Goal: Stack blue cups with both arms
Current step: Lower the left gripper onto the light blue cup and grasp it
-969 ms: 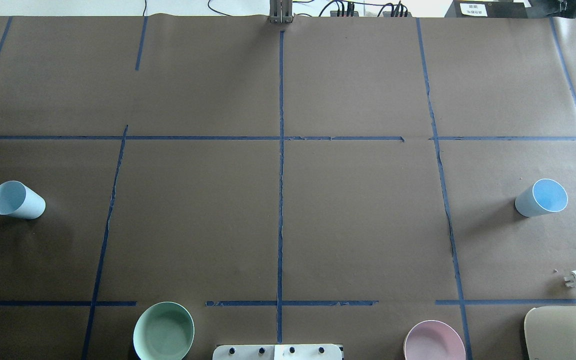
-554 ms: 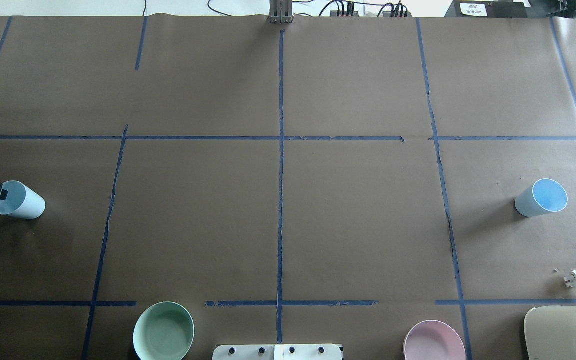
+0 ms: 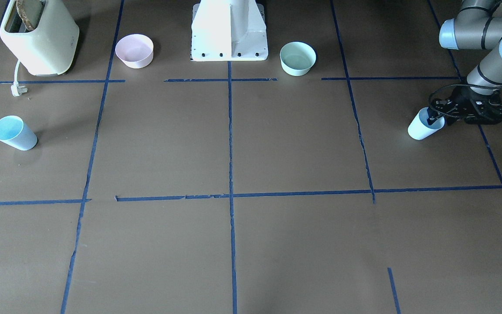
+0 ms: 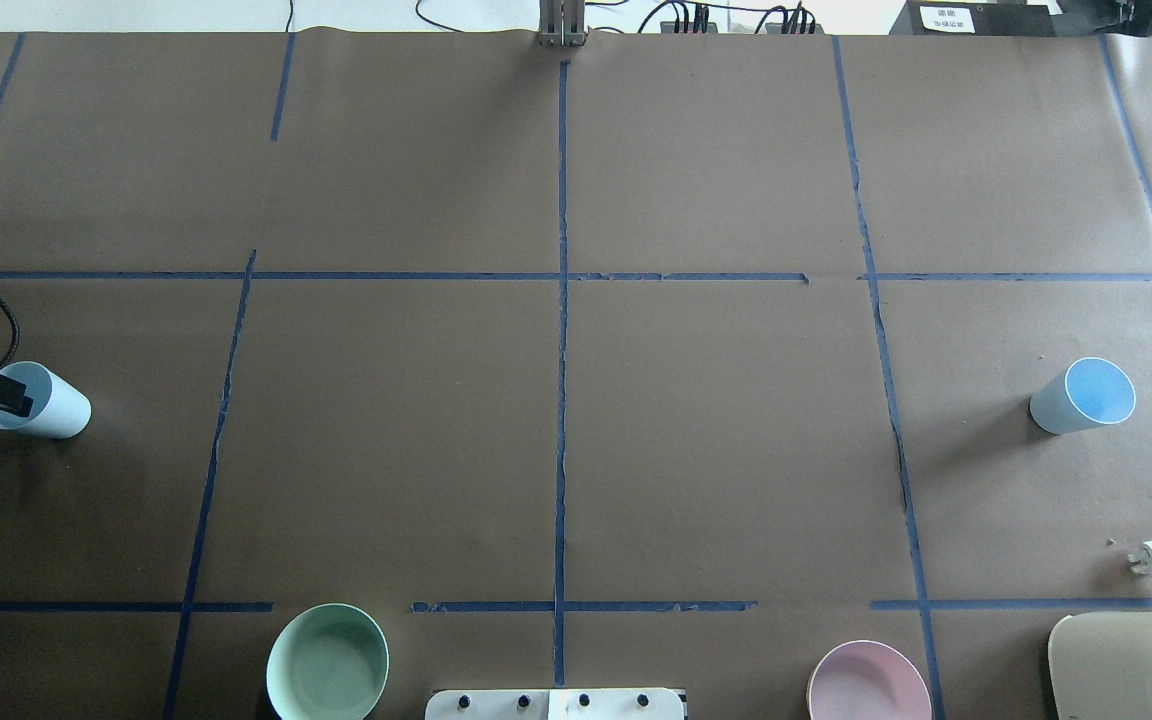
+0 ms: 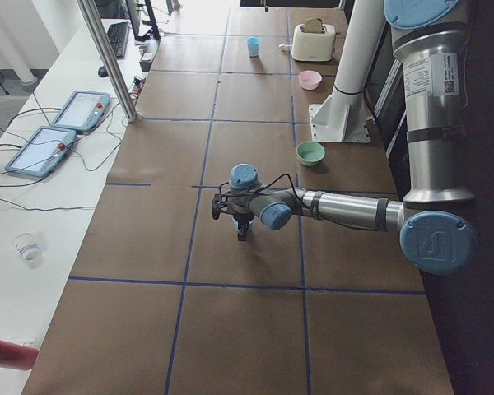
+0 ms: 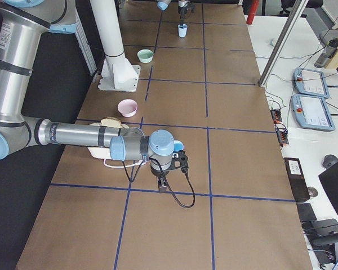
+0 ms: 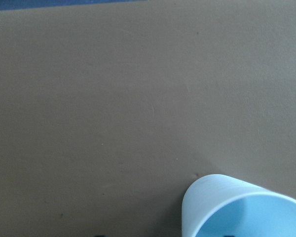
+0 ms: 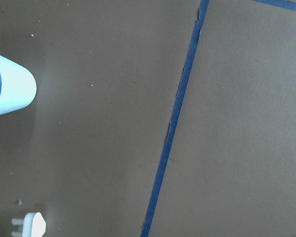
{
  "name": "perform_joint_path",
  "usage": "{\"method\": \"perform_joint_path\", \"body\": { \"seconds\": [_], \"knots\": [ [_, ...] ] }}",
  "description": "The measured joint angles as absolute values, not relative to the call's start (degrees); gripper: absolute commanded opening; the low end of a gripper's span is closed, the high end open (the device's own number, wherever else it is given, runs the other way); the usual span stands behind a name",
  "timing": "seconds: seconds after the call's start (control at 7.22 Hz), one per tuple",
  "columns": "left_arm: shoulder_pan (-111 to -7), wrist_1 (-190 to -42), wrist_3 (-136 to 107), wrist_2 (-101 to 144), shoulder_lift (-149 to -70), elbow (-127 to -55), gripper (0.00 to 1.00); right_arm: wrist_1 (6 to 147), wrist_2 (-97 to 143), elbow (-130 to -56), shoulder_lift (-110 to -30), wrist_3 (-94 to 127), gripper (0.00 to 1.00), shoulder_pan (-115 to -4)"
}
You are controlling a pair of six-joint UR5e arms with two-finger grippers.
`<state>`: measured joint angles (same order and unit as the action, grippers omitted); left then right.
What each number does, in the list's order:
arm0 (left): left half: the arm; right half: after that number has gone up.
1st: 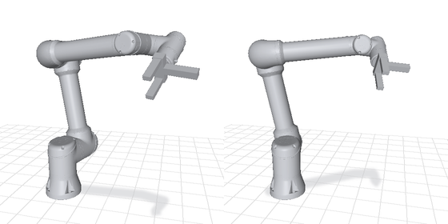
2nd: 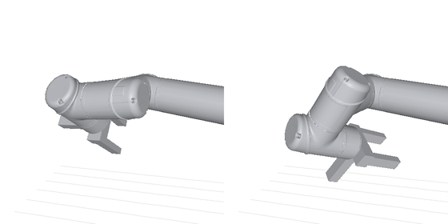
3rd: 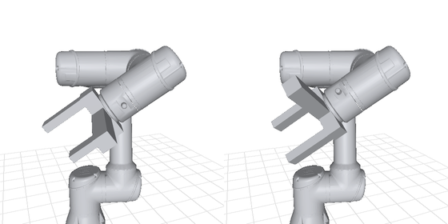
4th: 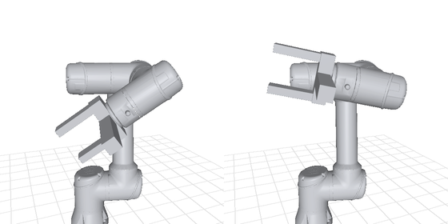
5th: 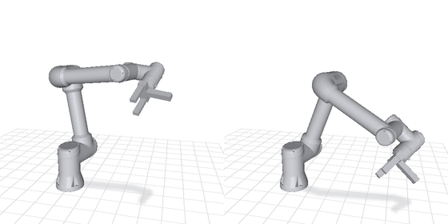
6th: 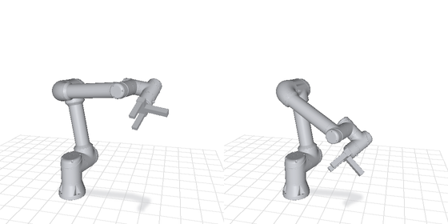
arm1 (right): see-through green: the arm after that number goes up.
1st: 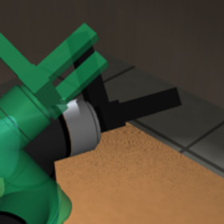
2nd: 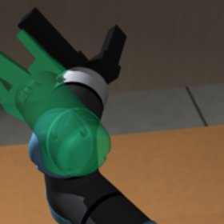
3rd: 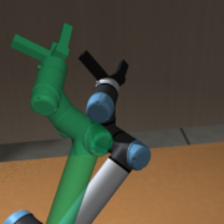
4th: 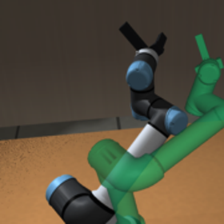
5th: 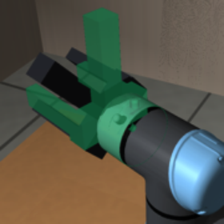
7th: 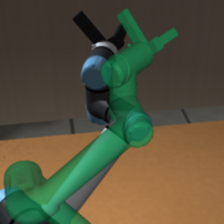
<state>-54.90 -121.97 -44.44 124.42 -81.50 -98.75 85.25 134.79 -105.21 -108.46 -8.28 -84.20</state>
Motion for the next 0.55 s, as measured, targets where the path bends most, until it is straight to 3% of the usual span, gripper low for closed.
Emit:
{"method": "perform_joint_path", "body": {
  "seconds": [0.55],
  "knots": [
    [-54.9,-121.1,-45.9,126.5,-83.5,-101.0,0.0,85.3,134.8,-105.2,-108.5,-8.3,1.0,-84.2]
  ]
}}
